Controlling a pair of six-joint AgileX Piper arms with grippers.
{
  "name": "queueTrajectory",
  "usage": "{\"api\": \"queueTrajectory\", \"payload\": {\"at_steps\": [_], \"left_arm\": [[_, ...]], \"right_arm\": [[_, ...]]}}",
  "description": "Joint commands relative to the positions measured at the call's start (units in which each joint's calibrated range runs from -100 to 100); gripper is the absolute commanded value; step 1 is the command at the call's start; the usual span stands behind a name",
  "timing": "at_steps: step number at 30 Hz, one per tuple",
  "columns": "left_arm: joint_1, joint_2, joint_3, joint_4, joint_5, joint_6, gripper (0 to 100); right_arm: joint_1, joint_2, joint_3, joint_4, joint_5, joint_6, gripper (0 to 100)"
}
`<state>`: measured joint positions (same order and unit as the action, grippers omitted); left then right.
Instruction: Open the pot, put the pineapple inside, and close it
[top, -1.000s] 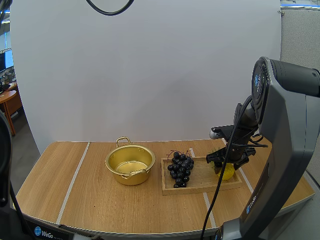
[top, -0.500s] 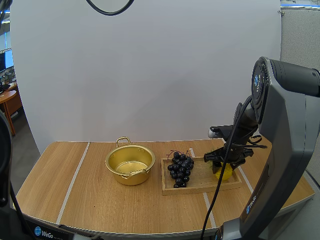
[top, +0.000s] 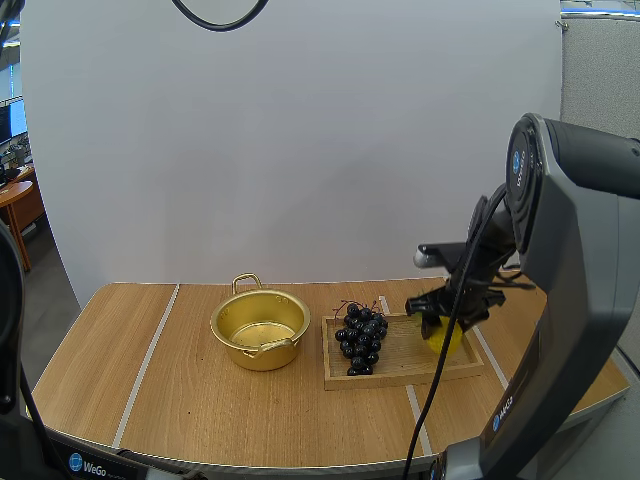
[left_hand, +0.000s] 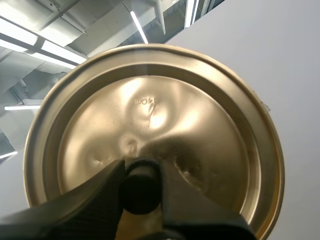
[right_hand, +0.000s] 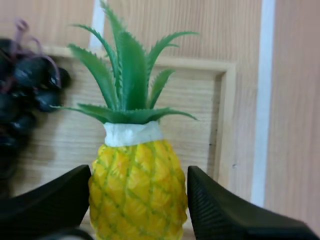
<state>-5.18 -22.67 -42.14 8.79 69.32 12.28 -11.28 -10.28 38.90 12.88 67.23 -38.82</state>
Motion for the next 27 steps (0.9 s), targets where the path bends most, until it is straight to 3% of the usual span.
{"api": "queueTrajectory", "payload": {"at_steps": [1, 10, 18, 21, 27], "left_arm": [[-0.11, -0.29, -0.48, 0.26, -1.79, -0.59, 0], [-0.11, -0.29, -0.48, 0.26, -1.79, -0.59, 0], [-0.11, -0.29, -0.48, 0.26, -1.79, -0.59, 0], [-0.11, -0.29, -0.48, 0.26, -1.79, -0.59, 0], [-0.11, -0.29, -0.48, 0.26, -1.79, -0.59, 0]], "right_arm": [[-0.22, -3.96, -3.18, 0.49, 4.99, 0.15, 0], [-0.22, -14.37, -12.21, 5.73, 19.29, -0.79, 0], [0.08, -18.19, -16.39, 20.12, 32.77, -7.75, 0], [2.17, -18.19, -17.44, 21.14, 32.77, -8.31, 0], [9.92, -18.19, -18.44, 19.26, 32.77, -6.14, 0]]}}
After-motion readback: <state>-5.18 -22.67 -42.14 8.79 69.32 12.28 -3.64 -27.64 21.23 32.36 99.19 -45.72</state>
